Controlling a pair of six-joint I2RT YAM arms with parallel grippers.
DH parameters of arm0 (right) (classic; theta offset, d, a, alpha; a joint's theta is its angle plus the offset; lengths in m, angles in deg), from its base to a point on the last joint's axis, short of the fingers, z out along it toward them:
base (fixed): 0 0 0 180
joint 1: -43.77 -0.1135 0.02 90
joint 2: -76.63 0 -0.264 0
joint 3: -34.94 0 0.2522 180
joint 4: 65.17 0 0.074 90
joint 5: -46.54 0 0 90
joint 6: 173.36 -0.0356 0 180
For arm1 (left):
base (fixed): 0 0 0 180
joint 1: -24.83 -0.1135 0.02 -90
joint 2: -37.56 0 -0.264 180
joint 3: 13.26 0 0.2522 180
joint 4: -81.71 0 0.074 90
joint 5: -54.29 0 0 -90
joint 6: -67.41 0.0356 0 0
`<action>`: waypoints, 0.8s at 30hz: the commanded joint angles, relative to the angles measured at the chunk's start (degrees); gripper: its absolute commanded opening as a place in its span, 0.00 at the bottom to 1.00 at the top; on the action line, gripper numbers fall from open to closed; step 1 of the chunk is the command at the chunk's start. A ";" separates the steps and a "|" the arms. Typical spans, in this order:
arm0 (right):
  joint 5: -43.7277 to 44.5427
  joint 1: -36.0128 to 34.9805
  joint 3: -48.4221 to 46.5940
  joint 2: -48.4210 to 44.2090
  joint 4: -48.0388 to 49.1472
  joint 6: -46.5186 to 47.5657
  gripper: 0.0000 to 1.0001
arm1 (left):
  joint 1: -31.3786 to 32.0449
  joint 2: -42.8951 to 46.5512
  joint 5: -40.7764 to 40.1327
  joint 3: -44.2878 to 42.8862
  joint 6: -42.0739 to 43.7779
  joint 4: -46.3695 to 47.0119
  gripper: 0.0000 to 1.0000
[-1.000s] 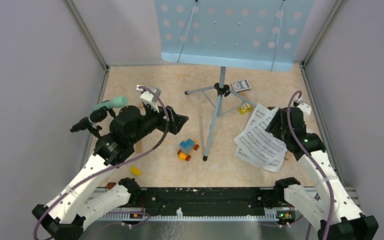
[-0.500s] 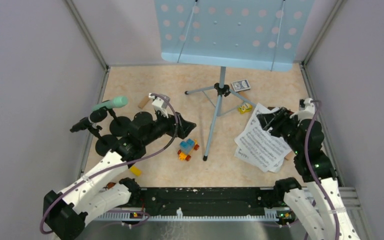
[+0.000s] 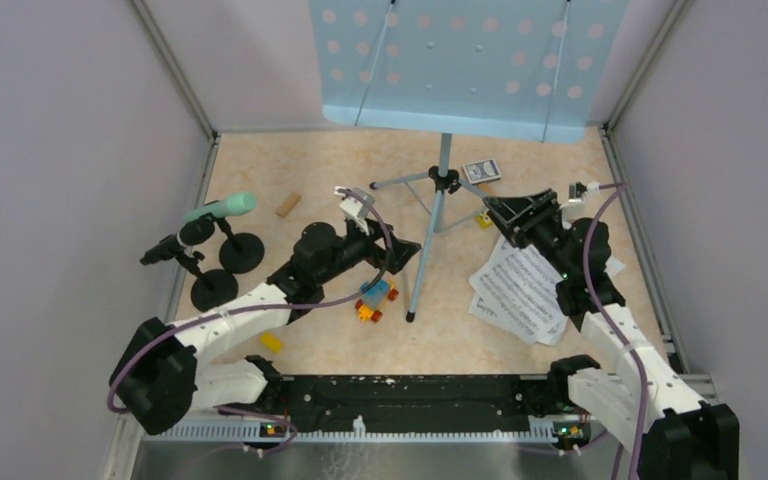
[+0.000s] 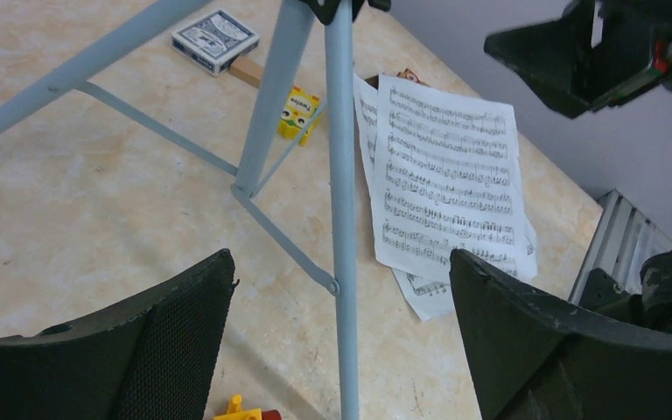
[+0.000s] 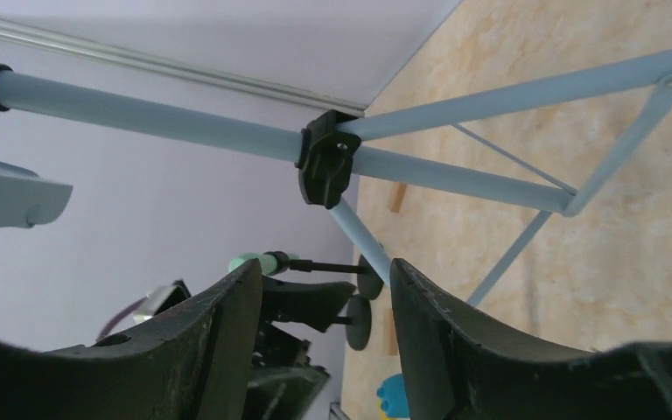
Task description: Pack up the instrument practice props
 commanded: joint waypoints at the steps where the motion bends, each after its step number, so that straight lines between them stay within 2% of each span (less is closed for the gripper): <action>1: -3.63 0.02 -3.98 6.10 12.78 -6.29 0.56 | 4.32 -6.28 -4.58 -1.89 4.79 9.72 0.94; 5: -3.48 -2.08 -4.78 9.94 13.83 -6.53 0.56 | 9.61 -13.14 -13.37 -5.89 9.80 10.76 0.91; 8: -2.80 -3.38 -4.89 11.67 14.72 -6.31 0.56 | 10.62 -17.25 -20.91 -8.16 9.27 11.19 0.87; 13: -2.65 -3.92 -5.13 13.86 16.32 -5.30 0.55 | 10.63 -22.13 -22.57 -9.91 9.08 14.42 0.77; 18: -2.48 -3.97 -4.63 16.53 18.76 -5.77 0.52 | 10.64 -26.90 -22.72 -12.00 10.59 14.83 0.48; 24: -3.68 -4.18 -4.32 21.11 24.41 -6.34 0.46 | 10.63 -30.18 -22.50 -11.22 8.81 16.82 0.01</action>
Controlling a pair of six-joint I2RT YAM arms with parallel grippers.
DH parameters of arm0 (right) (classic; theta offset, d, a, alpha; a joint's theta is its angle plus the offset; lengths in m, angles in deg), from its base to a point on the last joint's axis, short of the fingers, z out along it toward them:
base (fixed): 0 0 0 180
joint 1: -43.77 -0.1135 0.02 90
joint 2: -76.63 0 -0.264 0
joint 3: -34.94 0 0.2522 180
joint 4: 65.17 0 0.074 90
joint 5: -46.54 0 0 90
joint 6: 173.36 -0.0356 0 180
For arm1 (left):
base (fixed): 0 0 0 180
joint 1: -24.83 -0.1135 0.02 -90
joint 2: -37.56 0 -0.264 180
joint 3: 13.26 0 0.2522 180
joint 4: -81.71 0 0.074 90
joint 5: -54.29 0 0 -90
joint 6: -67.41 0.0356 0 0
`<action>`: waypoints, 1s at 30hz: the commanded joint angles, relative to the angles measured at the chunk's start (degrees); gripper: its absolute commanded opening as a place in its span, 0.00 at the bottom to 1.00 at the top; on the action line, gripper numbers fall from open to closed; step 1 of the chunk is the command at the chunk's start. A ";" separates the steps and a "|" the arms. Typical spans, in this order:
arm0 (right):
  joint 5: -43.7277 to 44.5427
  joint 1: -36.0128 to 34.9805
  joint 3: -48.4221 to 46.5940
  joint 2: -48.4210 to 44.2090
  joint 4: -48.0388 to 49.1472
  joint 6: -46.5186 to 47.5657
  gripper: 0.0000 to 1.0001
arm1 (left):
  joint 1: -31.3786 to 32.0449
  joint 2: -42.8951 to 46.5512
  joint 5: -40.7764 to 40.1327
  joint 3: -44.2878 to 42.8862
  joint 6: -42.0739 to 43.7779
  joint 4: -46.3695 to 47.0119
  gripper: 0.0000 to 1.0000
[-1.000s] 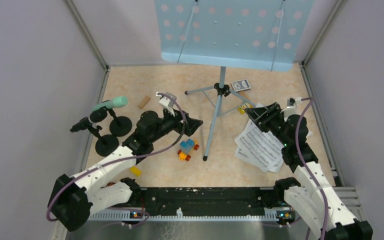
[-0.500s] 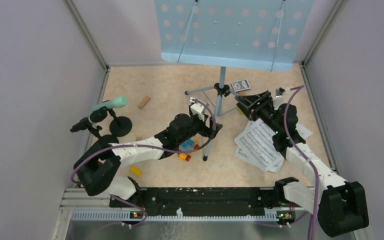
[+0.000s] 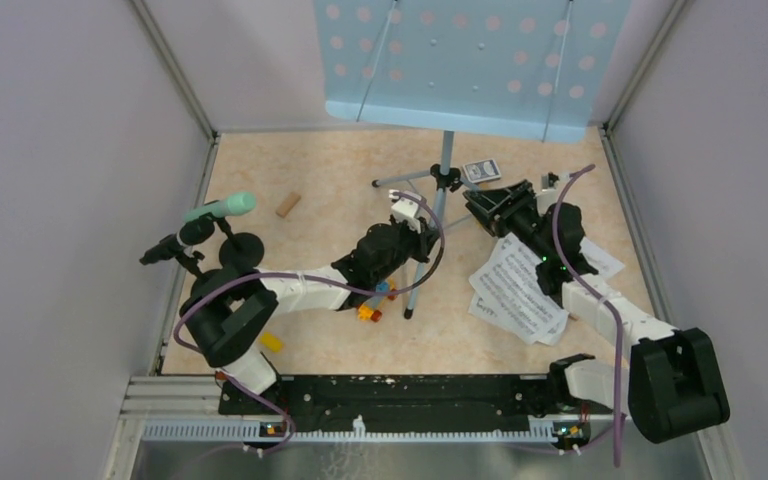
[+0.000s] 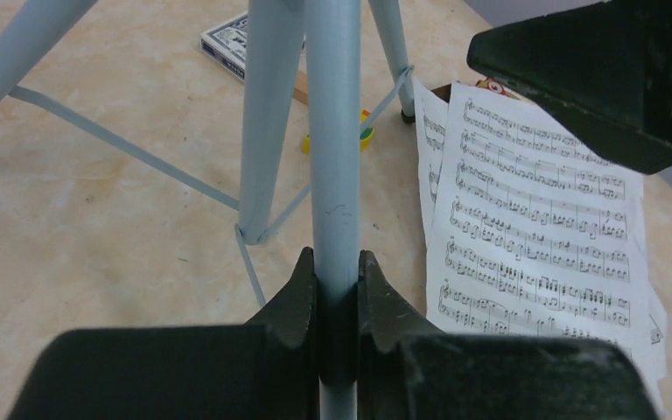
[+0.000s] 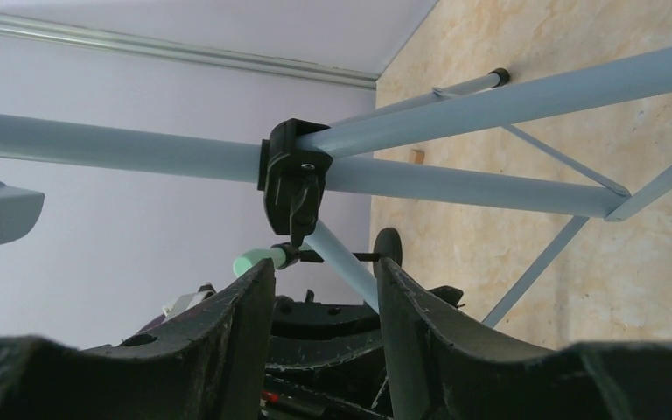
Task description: Pack up the instrument practice props
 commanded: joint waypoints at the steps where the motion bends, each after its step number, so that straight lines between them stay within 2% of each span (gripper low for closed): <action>1: -1.25 -0.73 -2.29 2.99 8.29 0.25 0.46 | -1.06 -3.13 -1.16 -1.01 2.81 2.96 0.00; 7: -2.03 -1.20 -0.09 6.53 19.17 -1.79 0.45 | -1.06 -4.64 0.32 -0.90 3.85 1.56 0.00; 11: -1.29 -1.30 0.46 8.05 22.82 -2.23 0.45 | -0.97 -5.05 0.59 -0.46 4.70 0.58 0.00; 15: -0.73 -1.35 -0.43 9.52 22.47 -1.80 0.44 | -0.91 -5.35 1.02 0.33 3.94 0.78 0.00; 25: -1.85 -1.34 -2.12 14.17 23.76 -1.77 0.31 | -0.40 -5.28 0.85 1.66 3.66 0.71 0.00; 30: -2.60 -1.43 -3.63 16.03 25.49 -1.46 0.27 | -0.27 -4.83 0.94 1.88 4.16 0.20 0.00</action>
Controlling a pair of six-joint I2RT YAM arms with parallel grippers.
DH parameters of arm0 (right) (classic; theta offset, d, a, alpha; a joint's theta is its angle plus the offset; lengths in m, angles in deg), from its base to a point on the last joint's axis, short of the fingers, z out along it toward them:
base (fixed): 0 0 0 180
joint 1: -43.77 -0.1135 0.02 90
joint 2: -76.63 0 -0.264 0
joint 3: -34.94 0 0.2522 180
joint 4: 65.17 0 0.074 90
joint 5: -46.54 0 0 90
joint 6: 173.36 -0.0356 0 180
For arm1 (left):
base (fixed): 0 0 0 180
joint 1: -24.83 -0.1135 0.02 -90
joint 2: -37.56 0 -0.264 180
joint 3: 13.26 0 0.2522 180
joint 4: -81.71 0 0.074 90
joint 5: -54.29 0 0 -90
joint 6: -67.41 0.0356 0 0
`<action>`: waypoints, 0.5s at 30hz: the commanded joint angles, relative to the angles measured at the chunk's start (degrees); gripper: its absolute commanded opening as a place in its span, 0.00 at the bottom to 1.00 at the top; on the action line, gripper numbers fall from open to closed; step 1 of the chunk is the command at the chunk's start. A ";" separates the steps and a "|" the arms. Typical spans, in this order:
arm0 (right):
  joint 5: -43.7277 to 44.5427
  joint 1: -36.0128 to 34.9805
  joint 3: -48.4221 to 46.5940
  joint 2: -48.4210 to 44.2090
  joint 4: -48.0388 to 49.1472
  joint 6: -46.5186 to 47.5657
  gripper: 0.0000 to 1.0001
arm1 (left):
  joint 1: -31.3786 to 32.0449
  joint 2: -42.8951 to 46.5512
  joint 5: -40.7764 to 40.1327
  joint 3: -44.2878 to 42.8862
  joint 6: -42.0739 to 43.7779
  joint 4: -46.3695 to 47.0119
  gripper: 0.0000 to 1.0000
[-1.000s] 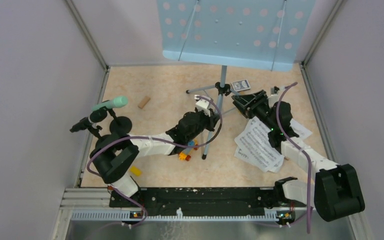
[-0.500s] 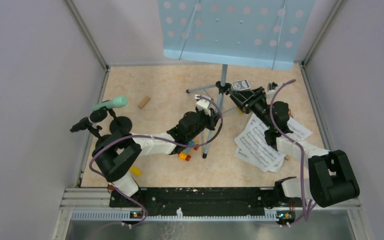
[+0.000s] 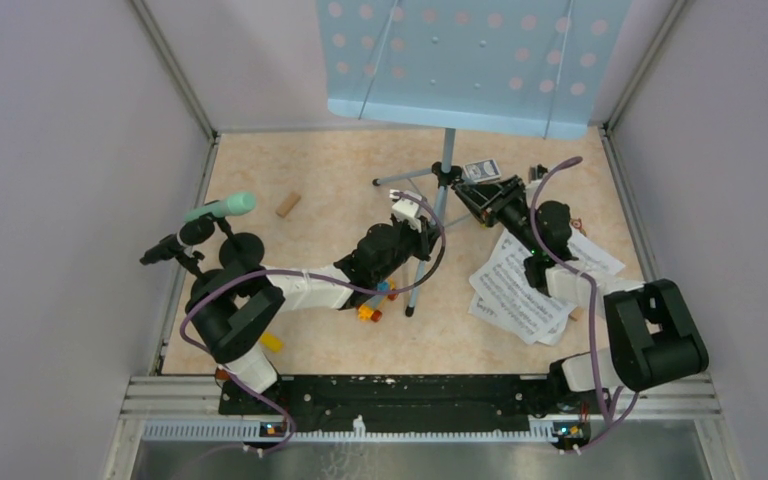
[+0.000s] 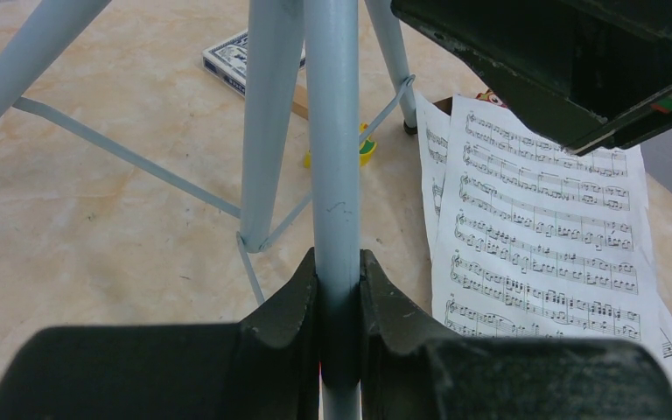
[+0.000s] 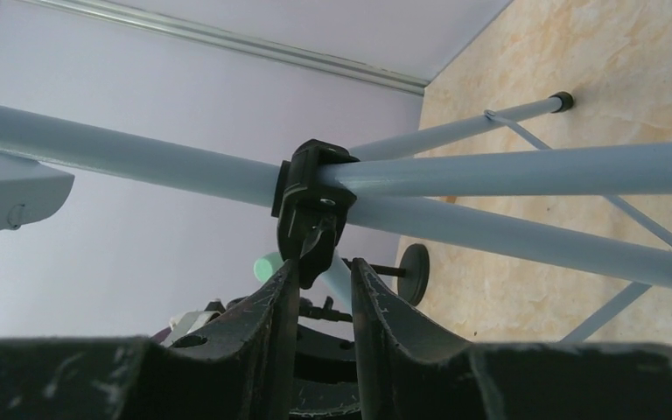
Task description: Pack up the instrument practice props
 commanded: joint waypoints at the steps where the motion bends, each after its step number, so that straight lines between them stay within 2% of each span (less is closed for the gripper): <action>1: -0.95 -0.69 -3.97 2.36 3.63 0.97 0.27 | 0.20 -2.13 0.69 1.86 4.48 -4.67 0.00; 6: -1.83 -0.71 -5.11 4.03 5.72 1.03 0.25 | 0.28 -1.53 0.57 2.31 4.89 -4.85 0.00; 8: -1.84 -0.70 -5.47 4.16 5.77 1.94 0.20 | 0.28 -1.40 0.68 2.30 4.89 -5.23 0.00; 11: -2.59 -0.69 -6.14 4.02 5.23 4.63 0.03 | 0.30 -0.81 0.52 2.37 5.04 -5.82 0.00; 12: -3.03 -0.73 -6.38 3.85 4.88 6.20 0.00 | 0.28 -0.55 0.43 2.46 5.14 -6.00 0.00; 15: -3.38 -1.24 -5.90 2.74 4.15 14.43 0.00 | 0.28 0.58 0.23 3.10 5.29 -6.66 0.00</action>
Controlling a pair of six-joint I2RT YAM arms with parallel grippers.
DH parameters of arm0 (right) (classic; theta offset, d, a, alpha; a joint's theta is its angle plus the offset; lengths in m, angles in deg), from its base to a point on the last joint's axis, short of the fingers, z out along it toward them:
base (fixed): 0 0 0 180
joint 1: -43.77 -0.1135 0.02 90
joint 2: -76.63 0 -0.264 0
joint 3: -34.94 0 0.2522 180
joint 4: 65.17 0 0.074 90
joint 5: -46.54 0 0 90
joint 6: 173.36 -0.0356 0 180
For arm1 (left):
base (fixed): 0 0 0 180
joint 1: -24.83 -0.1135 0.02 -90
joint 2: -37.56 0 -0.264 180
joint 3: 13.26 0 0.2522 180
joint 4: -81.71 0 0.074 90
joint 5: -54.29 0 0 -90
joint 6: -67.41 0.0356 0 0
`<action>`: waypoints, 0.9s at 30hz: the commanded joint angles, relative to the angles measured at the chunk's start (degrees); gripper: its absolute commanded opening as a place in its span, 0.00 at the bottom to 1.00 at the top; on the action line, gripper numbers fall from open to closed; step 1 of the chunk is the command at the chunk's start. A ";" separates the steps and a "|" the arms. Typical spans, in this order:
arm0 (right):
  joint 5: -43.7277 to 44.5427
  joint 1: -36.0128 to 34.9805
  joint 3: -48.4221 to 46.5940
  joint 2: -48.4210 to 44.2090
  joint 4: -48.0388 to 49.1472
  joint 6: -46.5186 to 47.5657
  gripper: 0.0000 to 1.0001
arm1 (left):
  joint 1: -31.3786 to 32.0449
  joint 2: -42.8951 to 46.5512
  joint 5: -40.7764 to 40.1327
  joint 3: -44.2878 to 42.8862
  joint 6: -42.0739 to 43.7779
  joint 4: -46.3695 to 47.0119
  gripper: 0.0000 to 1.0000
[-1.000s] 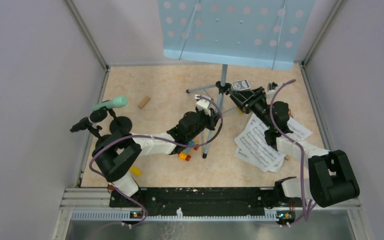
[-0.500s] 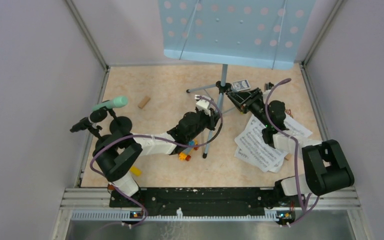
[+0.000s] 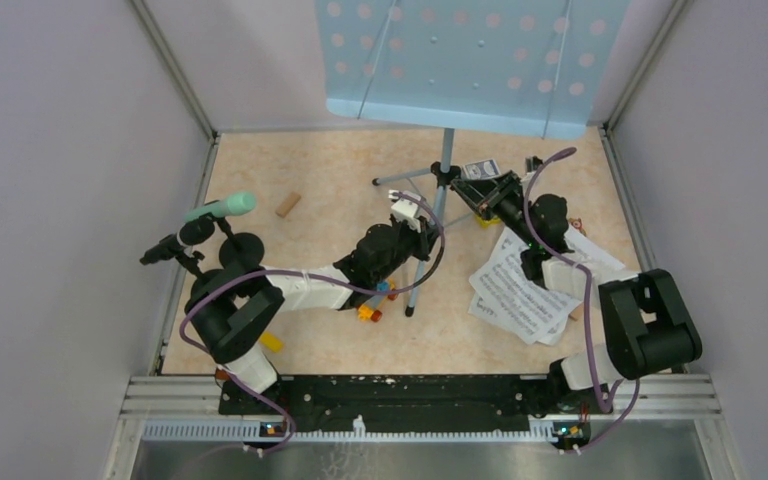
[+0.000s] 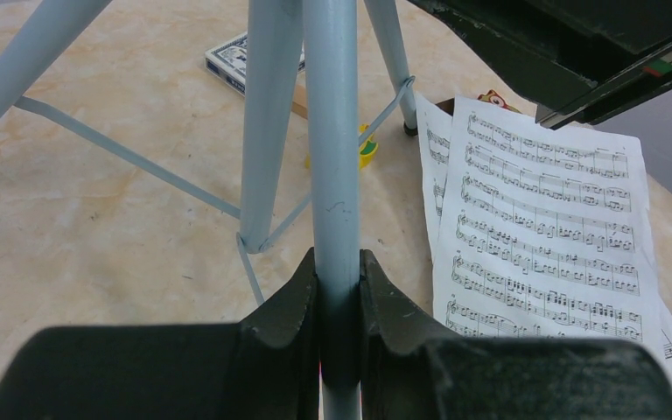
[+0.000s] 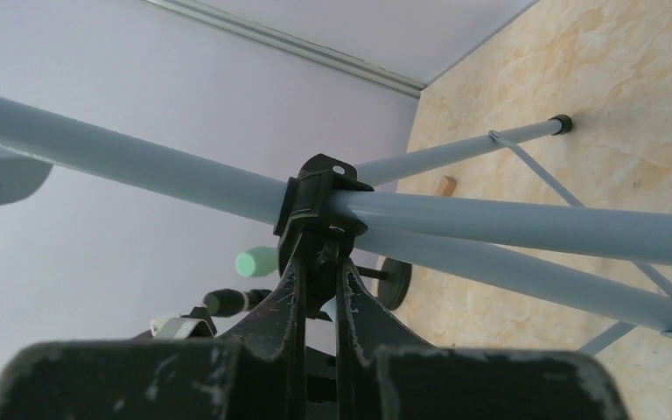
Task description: Pack up the instrument practice props
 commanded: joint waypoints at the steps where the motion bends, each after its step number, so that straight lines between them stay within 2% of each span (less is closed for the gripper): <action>1: -0.71 -1.77 -2.05 -1.65 2.41 15.27 0.00 | 0.17 0.74 0.49 3.06 5.24 -7.23 0.00; 7: 2.43 -11.07 3.29 -7.10 4.88 49.98 0.00 | 0.19 2.84 1.09 3.83 4.54 -11.39 0.00; 14: -4.50 -14.04 6.83 -12.13 2.12 79.84 0.00 | 0.17 5.11 1.25 5.95 3.95 -13.30 0.00; 19: -7.88 -15.53 4.94 -15.67 -12.23 98.90 0.00 | 0.17 6.48 -0.21 7.97 3.71 -14.05 0.00; 22: -8.54 -16.96 1.92 -17.68 -26.08 115.07 0.00 | 0.20 6.71 -0.23 8.58 3.75 -14.63 0.00; 27: -4.70 -19.89 -1.93 -19.93 -43.32 138.81 0.00 | 0.17 6.16 0.41 8.53 3.75 -15.30 0.00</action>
